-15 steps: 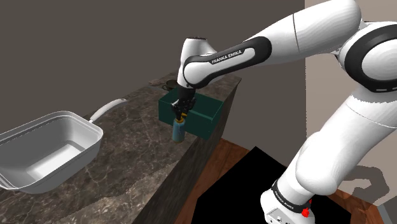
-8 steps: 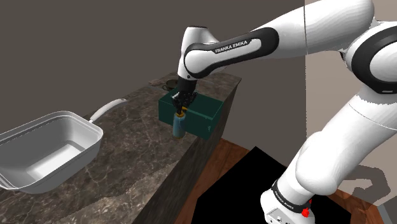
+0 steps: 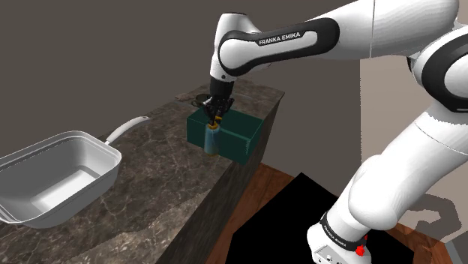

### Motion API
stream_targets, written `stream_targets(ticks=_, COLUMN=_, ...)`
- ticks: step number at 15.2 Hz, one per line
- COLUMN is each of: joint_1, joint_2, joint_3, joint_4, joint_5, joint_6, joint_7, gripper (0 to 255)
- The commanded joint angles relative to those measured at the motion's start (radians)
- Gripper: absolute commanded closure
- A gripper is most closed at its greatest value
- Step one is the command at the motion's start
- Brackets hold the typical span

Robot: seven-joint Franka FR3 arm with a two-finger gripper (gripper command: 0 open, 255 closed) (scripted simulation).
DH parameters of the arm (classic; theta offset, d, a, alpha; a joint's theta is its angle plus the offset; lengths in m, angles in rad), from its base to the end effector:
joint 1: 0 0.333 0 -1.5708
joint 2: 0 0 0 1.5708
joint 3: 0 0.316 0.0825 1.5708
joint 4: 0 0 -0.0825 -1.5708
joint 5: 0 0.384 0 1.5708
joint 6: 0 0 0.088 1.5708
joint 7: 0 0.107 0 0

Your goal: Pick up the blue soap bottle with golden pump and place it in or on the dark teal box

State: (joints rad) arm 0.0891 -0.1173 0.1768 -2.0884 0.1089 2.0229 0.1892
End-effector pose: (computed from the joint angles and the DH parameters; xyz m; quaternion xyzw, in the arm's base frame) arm 0.5039 0.1462 0.4797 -0.9988 -0.0154 -0.0157 0.0439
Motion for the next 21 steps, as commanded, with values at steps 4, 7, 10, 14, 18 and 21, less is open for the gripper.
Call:
stream_targets(ticks=4, joint_1=-0.001, joint_2=-0.016, joint_3=-0.002, joint_4=0.050, joint_5=0.000, joint_6=-0.065, joint_7=0.003, gripper=255)
stream_targets(ticks=7, joint_1=-0.002, joint_2=-0.021, joint_3=-0.003, joint_4=0.085, joint_5=-0.001, joint_6=-0.105, joint_7=0.006, gripper=255)
stream_targets(ticks=10, joint_1=-0.002, joint_2=-0.024, joint_3=-0.004, joint_4=0.122, joint_5=-0.002, joint_6=-0.145, joint_7=0.009, gripper=255)
stream_targets(ticks=14, joint_1=-0.003, joint_2=-0.025, joint_3=-0.005, joint_4=0.174, joint_5=-0.003, joint_6=-0.199, joint_7=0.012, gripper=255)
stream_targets(ticks=18, joint_1=-0.004, joint_2=-0.023, joint_3=-0.006, joint_4=0.230, joint_5=-0.005, joint_6=-0.253, joint_7=0.017, gripper=255)
stream_targets(ticks=21, joint_1=-0.004, joint_2=-0.019, joint_3=-0.007, joint_4=0.275, joint_5=-0.007, joint_6=-0.293, joint_7=0.020, gripper=255)
